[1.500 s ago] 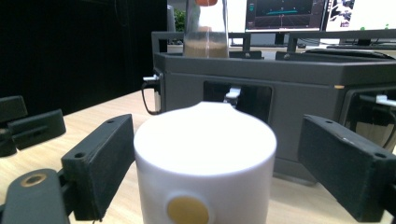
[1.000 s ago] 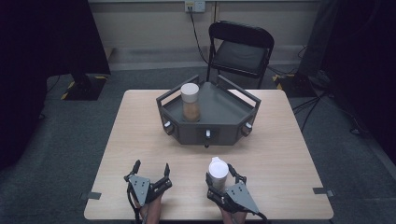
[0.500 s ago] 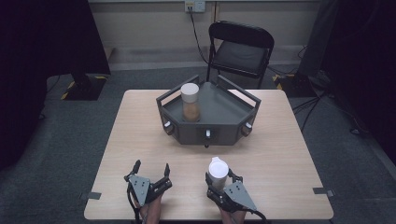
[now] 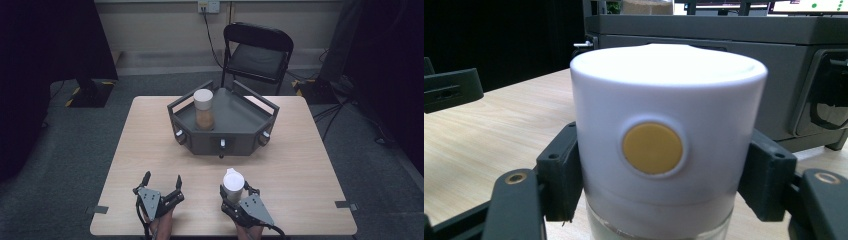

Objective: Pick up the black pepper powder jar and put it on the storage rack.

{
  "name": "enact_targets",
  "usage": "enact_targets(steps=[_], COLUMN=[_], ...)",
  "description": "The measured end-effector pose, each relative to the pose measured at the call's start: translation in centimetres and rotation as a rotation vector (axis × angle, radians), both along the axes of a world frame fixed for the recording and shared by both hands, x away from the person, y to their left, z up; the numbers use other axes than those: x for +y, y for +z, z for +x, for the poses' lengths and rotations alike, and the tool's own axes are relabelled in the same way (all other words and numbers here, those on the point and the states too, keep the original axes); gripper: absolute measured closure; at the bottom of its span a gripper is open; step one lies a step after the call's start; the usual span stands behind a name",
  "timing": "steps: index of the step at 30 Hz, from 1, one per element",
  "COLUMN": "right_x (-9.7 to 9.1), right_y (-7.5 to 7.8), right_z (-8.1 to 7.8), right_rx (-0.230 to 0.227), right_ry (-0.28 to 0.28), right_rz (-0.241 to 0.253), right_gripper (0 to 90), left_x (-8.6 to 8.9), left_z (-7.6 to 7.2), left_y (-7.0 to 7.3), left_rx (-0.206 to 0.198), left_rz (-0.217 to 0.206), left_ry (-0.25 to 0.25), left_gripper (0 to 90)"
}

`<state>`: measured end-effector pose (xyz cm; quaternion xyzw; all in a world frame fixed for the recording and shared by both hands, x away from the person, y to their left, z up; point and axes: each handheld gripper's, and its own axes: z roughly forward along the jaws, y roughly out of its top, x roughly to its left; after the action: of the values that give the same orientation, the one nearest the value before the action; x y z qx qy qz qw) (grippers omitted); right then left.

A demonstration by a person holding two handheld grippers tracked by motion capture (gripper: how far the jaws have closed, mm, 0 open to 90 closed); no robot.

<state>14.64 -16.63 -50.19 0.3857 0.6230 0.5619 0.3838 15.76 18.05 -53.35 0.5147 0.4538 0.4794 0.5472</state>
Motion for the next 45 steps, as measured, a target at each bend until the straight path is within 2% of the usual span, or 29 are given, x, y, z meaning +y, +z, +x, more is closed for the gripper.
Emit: enact_targets(steps=[16,24,32,38,45], right_x=[-0.6,-0.9,-1.5,-1.8,-1.7], right_y=[1.0,2.1,3.3,4.4,5.6], right_z=[0.3,0.5,1.1,1.8,2.5], right_rx=[0.014,0.001,0.007,0.027,0.024], right_ry=[0.030,0.038,0.053,0.070,0.072], right_rz=[0.017,0.011,0.010,-0.009,-0.010], right_gripper=[29.6,29.6,29.6,29.6,29.6], left_x=[-0.1,0.0,0.0,0.0,0.0], left_z=[0.0,0.0,0.0,0.0,0.0], left_y=[0.0,0.0,0.0,0.0,0.0], left_rx=[0.000,0.001,0.001,0.000,0.000], left_rz=[0.000,0.001,0.000,0.001,0.001], left_ry=[0.003,0.003,0.003,0.003,-0.001], left_gripper=[0.5,0.5,0.3,0.3,0.1])
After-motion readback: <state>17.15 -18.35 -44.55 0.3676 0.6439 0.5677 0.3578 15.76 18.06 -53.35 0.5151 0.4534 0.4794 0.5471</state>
